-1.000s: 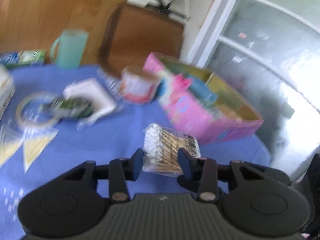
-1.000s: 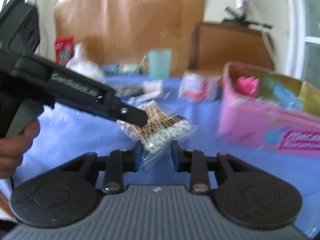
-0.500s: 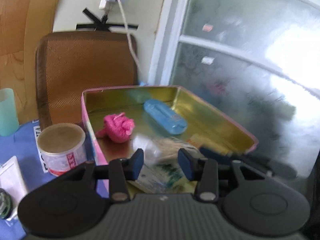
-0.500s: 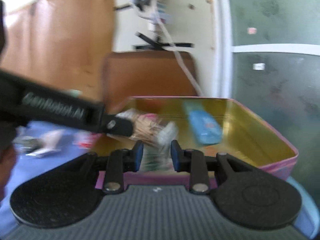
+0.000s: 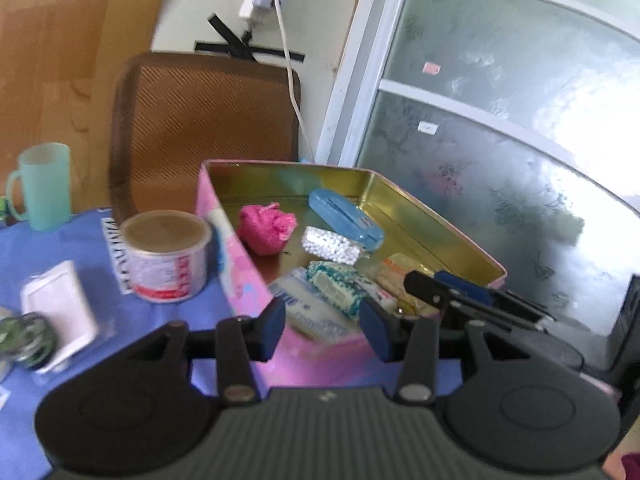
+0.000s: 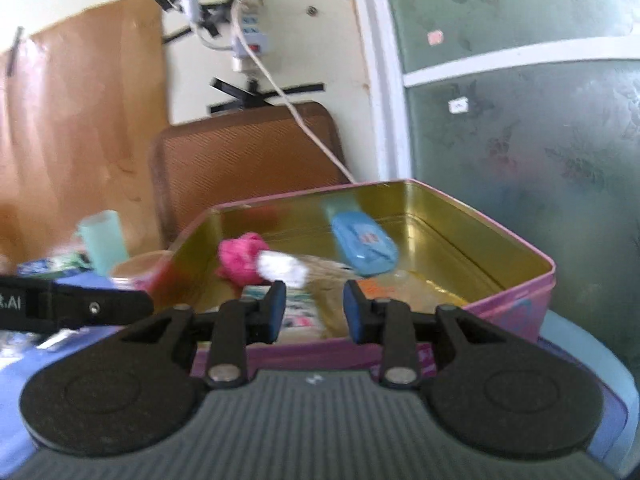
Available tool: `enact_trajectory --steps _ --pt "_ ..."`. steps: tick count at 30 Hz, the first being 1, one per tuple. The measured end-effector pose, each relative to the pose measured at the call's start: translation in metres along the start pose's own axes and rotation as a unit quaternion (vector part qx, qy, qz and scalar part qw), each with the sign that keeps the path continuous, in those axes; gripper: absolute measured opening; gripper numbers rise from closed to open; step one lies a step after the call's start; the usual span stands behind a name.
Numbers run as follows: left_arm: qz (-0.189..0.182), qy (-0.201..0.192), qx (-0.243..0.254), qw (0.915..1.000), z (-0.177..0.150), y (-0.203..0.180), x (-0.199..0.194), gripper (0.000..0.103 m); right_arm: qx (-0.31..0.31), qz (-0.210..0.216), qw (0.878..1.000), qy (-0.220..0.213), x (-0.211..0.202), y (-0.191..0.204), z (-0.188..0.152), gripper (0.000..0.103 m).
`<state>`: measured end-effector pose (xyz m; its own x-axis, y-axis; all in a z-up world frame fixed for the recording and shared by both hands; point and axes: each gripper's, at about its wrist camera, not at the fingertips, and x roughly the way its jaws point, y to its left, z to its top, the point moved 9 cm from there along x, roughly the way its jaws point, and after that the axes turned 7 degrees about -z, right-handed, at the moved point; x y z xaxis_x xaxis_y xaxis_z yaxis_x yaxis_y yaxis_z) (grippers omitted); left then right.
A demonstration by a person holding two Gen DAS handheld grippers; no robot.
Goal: Organize soft objects
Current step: 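Move the left tool back toward the green correction tape dispenser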
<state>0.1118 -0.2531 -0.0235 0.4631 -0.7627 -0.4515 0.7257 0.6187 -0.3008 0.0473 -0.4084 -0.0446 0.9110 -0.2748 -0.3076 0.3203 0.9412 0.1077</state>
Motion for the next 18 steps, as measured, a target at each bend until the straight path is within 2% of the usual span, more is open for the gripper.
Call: enact_trajectory --steps 2,6,10,12,14,15,17,18 --pt "0.003 -0.004 -0.006 1.0000 -0.009 0.013 -0.022 0.042 -0.003 0.026 1.000 -0.005 -0.008 0.017 0.003 0.035" --pt "0.074 -0.007 -0.027 0.9969 -0.040 0.068 -0.070 0.042 -0.018 0.107 0.994 0.010 -0.023 0.068 0.002 0.035" --pt "0.172 0.005 -0.071 0.9826 -0.074 0.141 -0.115 0.042 -0.065 0.199 0.976 0.061 -0.016 0.141 -0.017 0.037" --pt "0.203 0.004 -0.106 0.9735 -0.086 0.173 -0.131 0.042 -0.096 0.229 0.965 0.086 -0.002 0.178 -0.028 0.048" --pt "0.196 -0.022 -0.126 0.9721 -0.091 0.188 -0.143 0.041 -0.114 0.258 0.953 0.107 0.021 0.212 -0.035 0.055" --pt "0.188 -0.035 -0.137 0.9719 -0.092 0.192 -0.146 0.041 -0.129 0.263 0.949 0.111 0.032 0.228 -0.037 0.063" --pt "0.177 -0.049 -0.153 0.9709 -0.092 0.197 -0.150 0.041 -0.175 0.262 0.942 0.115 0.055 0.253 -0.043 0.077" --pt "0.176 -0.054 -0.160 0.9697 -0.092 0.200 -0.151 0.041 -0.193 0.257 0.939 0.120 0.066 0.263 -0.046 0.077"
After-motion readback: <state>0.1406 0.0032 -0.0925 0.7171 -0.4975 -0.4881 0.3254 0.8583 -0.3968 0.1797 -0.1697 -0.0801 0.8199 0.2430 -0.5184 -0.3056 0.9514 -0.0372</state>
